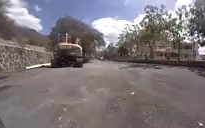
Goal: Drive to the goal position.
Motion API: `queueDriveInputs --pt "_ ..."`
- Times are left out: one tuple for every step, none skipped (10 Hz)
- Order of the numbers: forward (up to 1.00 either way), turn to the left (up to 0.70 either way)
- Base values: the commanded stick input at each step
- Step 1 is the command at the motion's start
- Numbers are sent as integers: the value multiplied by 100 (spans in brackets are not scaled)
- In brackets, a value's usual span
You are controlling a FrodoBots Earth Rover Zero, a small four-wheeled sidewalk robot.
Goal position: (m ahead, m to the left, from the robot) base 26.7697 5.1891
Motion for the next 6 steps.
queueDriveInputs --pt "85 1" --pt "85 1" --pt "85 1" --pt "85 1" --pt "85 1" --pt "85 1"
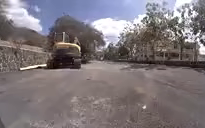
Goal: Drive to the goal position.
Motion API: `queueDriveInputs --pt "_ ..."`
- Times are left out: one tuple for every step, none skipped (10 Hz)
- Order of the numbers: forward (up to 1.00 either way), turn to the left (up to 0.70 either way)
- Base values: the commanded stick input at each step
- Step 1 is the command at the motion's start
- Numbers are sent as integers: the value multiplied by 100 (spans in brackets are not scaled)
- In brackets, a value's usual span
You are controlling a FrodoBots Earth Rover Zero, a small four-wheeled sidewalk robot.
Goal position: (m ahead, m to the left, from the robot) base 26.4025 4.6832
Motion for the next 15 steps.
queueDriveInputs --pt "85 1" --pt "85 1" --pt "85 1" --pt "85 1" --pt "85 1" --pt "85 1" --pt "85 1" --pt "85 1" --pt "85 3" --pt "85 3" --pt "85 4" --pt "85 4" --pt "85 4" --pt "85 3" --pt "85 3"
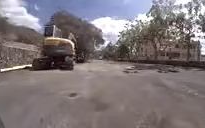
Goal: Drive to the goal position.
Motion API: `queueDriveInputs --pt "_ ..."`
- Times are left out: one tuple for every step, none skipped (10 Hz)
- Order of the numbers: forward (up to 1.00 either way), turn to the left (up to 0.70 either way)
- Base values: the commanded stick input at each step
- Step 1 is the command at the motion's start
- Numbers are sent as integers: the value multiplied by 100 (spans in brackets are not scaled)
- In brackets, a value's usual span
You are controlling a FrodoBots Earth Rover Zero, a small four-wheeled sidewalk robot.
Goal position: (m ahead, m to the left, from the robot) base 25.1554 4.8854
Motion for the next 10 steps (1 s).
queueDriveInputs --pt "85 3" --pt "85 3" --pt "85 3" --pt "85 3" --pt "85 3" --pt "85 23" --pt "85 28" --pt "85 32" --pt "85 1" --pt "85 1"
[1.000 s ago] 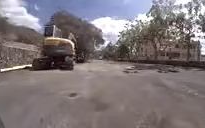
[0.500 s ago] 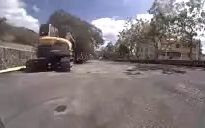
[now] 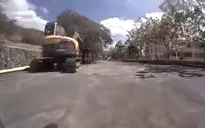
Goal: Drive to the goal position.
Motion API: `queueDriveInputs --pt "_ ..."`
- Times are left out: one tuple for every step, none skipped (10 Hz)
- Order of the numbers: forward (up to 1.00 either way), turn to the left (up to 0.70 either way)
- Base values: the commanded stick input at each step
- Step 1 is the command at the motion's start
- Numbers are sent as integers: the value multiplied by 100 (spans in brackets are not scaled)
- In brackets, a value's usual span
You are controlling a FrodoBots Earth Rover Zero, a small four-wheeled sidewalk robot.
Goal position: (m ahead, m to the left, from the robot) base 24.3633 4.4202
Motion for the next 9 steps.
queueDriveInputs --pt "85 1" --pt "85 1" --pt "85 1" --pt "85 1" --pt "85 1" --pt "85 1" --pt "85 1" --pt "85 1" --pt "85 1"
